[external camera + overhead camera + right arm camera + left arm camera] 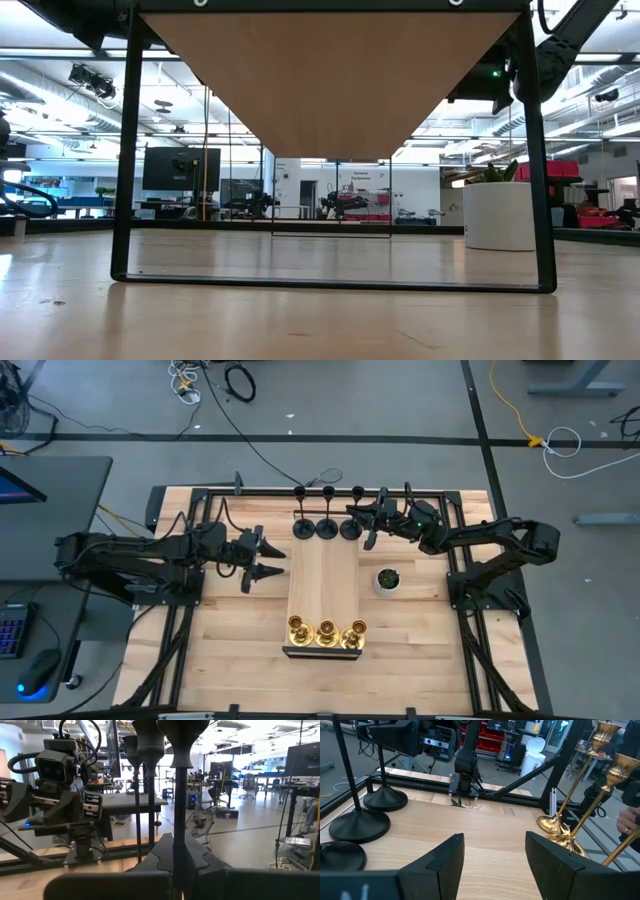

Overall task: Pick & Place candle stick holders
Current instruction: Put the black candle holder on the shelf aligned with the other black candle holders

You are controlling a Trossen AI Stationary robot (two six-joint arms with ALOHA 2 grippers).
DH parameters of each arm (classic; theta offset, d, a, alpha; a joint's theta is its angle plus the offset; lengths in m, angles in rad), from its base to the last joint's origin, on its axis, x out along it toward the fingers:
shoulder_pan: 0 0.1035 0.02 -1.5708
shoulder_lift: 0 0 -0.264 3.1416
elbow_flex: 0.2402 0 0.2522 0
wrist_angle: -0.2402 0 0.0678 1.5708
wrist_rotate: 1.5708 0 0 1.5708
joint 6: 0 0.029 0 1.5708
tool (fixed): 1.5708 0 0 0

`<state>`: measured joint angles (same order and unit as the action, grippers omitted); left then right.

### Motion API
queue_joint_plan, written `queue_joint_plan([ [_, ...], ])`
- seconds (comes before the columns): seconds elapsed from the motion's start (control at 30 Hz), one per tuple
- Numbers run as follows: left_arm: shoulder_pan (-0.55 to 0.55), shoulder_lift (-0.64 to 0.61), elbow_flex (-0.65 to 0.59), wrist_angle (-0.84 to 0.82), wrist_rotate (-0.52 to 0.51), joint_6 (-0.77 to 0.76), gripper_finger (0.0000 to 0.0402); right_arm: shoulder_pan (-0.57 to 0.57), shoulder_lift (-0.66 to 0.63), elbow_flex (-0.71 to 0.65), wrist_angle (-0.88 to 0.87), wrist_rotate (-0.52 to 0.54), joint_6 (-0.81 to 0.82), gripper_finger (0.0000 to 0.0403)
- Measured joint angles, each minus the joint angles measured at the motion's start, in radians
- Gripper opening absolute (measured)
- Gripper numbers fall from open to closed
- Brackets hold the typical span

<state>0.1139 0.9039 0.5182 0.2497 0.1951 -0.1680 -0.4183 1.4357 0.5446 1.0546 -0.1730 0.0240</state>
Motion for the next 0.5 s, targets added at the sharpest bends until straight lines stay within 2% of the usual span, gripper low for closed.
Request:
queue_joint_plan([
  [0.37, 0.000, 0.000, 0.000, 0.000, 0.000, 0.000, 0.0211, 0.018, 0.000, 0.000, -0.004, 0.006, 0.011, 0.0002],
  [0.5, 0.000, 0.000, 0.000, 0.000, 0.000, -0.001, 0.0211, 0.026, -0.001, 0.000, -0.014, 0.054, -0.006, 0.0009],
])
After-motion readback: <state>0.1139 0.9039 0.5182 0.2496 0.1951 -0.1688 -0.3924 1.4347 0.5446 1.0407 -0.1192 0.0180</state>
